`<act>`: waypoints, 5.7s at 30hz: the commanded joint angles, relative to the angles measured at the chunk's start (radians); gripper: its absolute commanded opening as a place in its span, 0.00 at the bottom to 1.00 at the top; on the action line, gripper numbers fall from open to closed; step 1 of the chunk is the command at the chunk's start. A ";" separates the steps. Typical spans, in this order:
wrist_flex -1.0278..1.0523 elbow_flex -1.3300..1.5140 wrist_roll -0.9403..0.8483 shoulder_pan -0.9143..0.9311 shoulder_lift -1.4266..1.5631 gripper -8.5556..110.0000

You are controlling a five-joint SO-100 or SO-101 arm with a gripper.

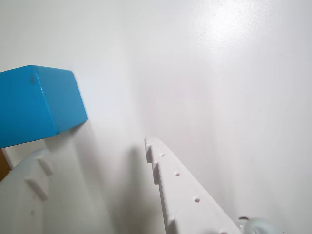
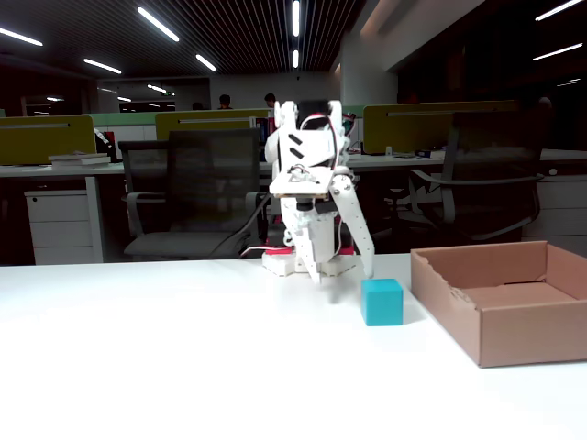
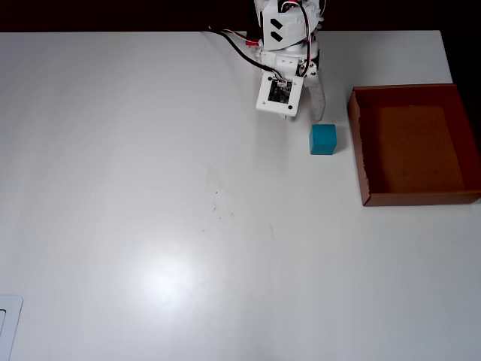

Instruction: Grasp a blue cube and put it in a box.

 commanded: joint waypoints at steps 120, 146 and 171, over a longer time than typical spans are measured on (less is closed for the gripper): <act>-0.350 -0.670 -0.144 -0.172 -1.330 0.22; -0.127 -0.959 -0.034 -0.114 -1.261 0.19; 0.267 -1.483 0.279 -0.437 -1.284 0.19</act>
